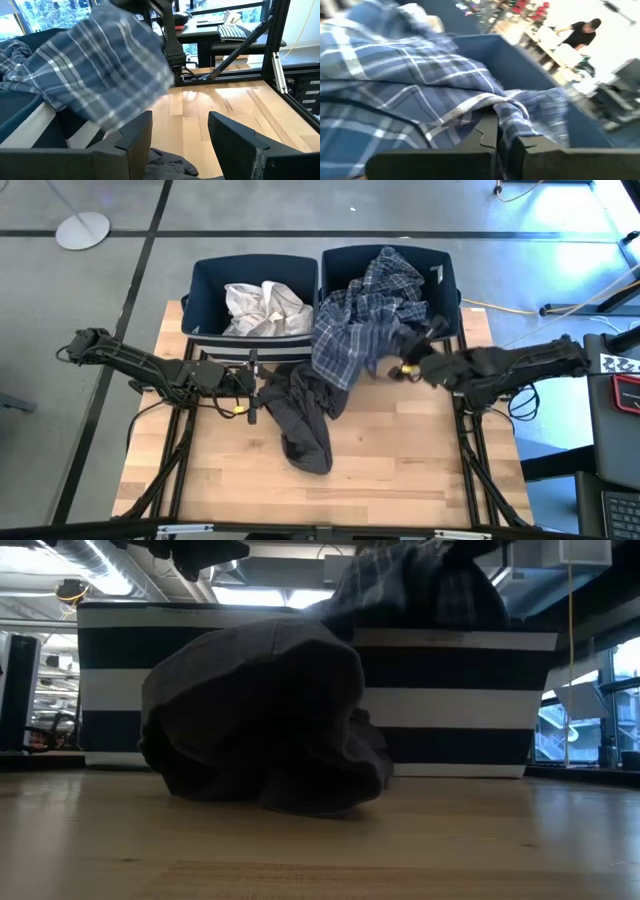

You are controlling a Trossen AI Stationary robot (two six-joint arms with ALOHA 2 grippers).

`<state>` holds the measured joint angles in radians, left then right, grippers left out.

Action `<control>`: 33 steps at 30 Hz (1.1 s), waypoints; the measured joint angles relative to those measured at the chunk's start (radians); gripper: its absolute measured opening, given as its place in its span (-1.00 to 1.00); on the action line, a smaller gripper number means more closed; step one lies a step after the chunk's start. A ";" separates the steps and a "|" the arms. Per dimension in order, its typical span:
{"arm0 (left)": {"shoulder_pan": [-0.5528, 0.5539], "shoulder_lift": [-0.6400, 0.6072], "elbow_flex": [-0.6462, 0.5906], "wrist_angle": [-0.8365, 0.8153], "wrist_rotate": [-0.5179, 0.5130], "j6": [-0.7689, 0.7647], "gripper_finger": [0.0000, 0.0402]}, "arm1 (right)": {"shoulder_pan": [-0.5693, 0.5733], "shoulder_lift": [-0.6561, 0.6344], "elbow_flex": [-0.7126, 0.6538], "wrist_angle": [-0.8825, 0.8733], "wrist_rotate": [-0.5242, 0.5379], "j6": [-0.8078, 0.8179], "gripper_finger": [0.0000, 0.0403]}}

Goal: Sort clothes
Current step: Put the blue polo shirt into the right blue laundry basket

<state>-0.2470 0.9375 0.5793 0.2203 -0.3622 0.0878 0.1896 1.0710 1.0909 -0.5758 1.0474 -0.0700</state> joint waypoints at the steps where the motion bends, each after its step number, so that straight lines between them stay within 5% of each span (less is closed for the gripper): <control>1: 0.000 0.000 0.000 0.000 0.000 0.002 -0.08 | -0.027 0.000 0.022 0.000 0.002 -0.026 -0.94; 9: 0.000 0.000 0.000 0.000 0.000 0.014 -0.08 | -0.339 0.000 0.090 0.004 -0.120 -0.145 -0.95; 20: 0.000 0.000 0.000 0.000 0.000 0.025 -0.08 | -0.846 0.114 0.090 -0.007 -0.614 -0.039 -0.97; 27: 0.000 0.000 0.000 0.000 0.000 0.025 -0.08 | -0.977 0.263 0.090 -0.058 -0.820 0.043 -0.90; 33: 0.000 0.000 0.000 -0.001 0.000 0.020 -0.08 | -0.983 0.362 0.090 -0.057 -0.761 0.090 -0.81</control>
<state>-0.2470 0.9375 0.5793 0.2195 -0.3622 0.1073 -0.7932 1.4332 1.1809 -0.6325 0.2866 0.0196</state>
